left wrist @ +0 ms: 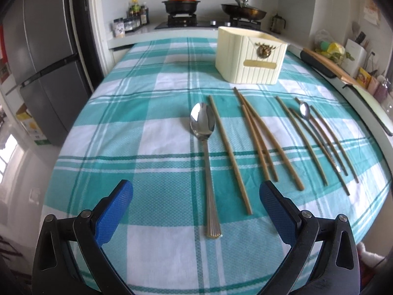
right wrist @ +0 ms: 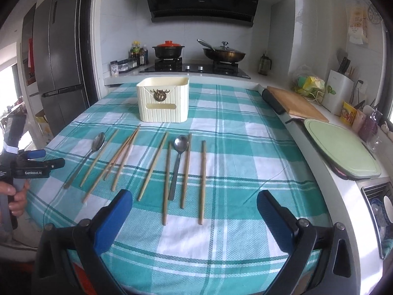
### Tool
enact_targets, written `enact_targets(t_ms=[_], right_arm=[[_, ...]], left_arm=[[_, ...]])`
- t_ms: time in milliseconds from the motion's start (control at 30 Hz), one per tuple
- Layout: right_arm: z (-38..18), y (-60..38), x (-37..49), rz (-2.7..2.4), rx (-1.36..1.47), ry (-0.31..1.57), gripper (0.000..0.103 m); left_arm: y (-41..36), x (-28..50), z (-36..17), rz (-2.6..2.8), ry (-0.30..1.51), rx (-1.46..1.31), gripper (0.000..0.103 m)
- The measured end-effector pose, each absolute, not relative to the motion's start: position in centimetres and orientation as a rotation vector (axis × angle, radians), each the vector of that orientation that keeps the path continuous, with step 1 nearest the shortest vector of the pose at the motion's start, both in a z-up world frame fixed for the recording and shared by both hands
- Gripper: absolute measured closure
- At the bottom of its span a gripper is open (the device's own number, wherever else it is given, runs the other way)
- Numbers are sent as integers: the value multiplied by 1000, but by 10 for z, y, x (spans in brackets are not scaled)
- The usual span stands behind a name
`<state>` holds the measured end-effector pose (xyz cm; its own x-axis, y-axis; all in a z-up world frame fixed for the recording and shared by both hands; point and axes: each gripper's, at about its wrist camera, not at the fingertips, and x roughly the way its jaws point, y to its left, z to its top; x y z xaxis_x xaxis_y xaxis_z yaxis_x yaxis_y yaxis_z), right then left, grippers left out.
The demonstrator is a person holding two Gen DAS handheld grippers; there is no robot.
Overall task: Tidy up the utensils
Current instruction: 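Move the left tool toward the metal spoon while the right tool approaches a chopstick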
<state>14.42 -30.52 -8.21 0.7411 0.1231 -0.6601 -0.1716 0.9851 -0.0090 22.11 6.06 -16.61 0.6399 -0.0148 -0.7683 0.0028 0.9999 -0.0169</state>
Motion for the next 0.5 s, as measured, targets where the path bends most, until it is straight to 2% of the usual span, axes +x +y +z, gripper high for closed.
enact_targets(t_ms=[333,367,433,500], right_arm=[[-114,-319,198,146,-112,807,0],[-119,-321,207,163,-97,825,3],[-132,-322,227,190,-77,878,16],[-145,-319,246,223,-65,925,35]], left_arm=[[66,269,-205,75,960,47,1],[67,271,-208,77,965,46,1],[68,273,-212,77,979,44,1],[68,275,-215,78,989,50,1]])
